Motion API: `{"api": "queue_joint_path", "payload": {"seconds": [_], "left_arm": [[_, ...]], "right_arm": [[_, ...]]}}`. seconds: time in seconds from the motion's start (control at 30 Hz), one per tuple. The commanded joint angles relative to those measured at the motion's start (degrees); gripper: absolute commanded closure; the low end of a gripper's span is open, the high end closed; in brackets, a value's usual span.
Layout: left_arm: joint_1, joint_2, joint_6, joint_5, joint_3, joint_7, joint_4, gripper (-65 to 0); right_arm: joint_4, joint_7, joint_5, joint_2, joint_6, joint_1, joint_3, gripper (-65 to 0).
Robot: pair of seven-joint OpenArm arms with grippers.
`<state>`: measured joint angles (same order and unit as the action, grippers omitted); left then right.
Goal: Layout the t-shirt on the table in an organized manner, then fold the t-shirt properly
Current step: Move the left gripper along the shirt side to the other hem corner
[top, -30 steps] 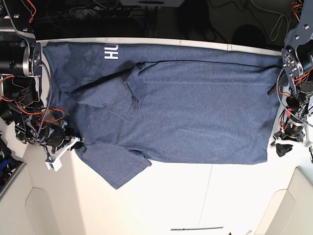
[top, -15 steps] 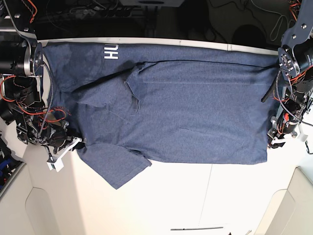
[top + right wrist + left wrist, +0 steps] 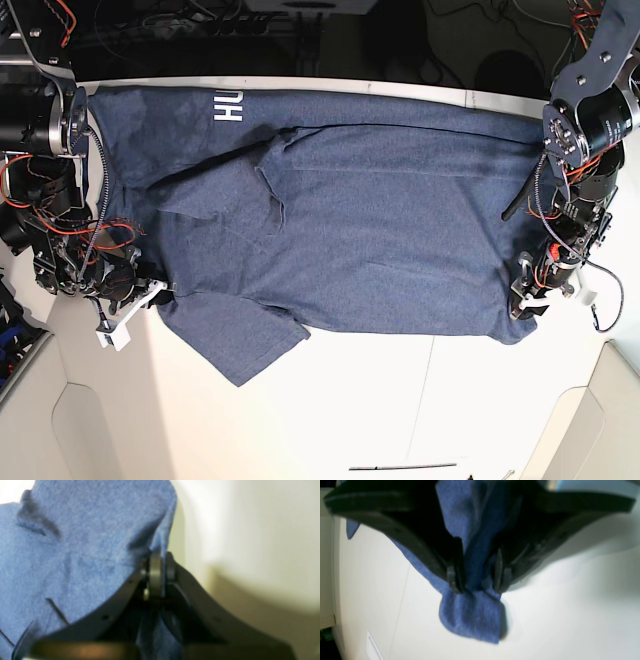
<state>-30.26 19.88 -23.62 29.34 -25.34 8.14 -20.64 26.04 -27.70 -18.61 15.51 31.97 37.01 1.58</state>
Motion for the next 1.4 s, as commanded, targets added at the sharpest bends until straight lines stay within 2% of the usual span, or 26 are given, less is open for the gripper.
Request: {"api": "queue_joint_path", "payload": {"seconds": [0.0,0.07,0.1,0.43,0.5,0.57,0.63,0.67,0.7,0.9,1.07,1.37], "left_arm": [[-2.16,0.94,-1.09,0.33,-0.07,-1.36,-0.76,-15.2],[-2.4,0.92,-1.07,0.35,-0.07,-2.97,-0.76,-2.2],[-2.4,0.92,-1.05,0.31,-0.07,-3.56,-0.76,0.0],[-2.38,2.23,-1.42,-1.38,-0.07,-5.38,-0.76,0.0],[-2.38,2.73,-1.53,-3.82,-0.07,-5.42,-0.76,0.0],[-2.34,3.28,-1.53,-8.81,-0.07,-6.86,-0.76,0.0],[-1.9,3.93,-1.49,-12.48,-0.07,-7.48,-0.76,-15.5],[-1.62,4.22,-1.46,-13.09,-0.07,-7.43,-0.76,-21.6],[-1.2,4.5,-1.46,-13.31,-0.07,-7.43,-0.76,-24.6],[1.6,5.01,-1.51,-10.71,-0.07,-6.84,-0.76,-24.7],[1.36,4.83,-4.33,-8.61,-0.07,-6.82,-0.76,-24.6],[0.92,2.84,-4.24,-10.84,-0.04,-6.54,-0.7,-24.6]], "right_arm": [[0.7,-0.57,0.17,0.37,-0.02,1.51,0.04,0.0],[0.7,-0.57,0.17,0.37,-0.02,1.53,0.04,0.0],[0.7,-0.57,0.15,0.37,-0.02,1.51,0.04,0.0],[2.62,-0.57,0.15,0.42,-0.04,1.51,0.04,0.0],[3.21,-0.59,0.15,0.42,-0.04,1.51,0.04,0.0],[3.34,-0.57,0.15,0.39,-0.04,1.53,0.04,0.0],[3.34,-0.57,0.13,0.37,-0.04,1.51,0.04,0.0],[3.34,-0.57,0.15,0.37,-0.04,1.49,0.04,0.0],[3.34,-0.57,0.15,0.37,-0.02,1.49,0.04,0.0],[3.34,-0.57,0.11,0.35,-0.02,1.51,0.04,0.0],[3.34,-0.57,0.11,0.37,-0.02,1.46,0.04,0.0],[3.34,-0.57,-0.98,0.37,0.0,1.33,0.04,0.0]]}}
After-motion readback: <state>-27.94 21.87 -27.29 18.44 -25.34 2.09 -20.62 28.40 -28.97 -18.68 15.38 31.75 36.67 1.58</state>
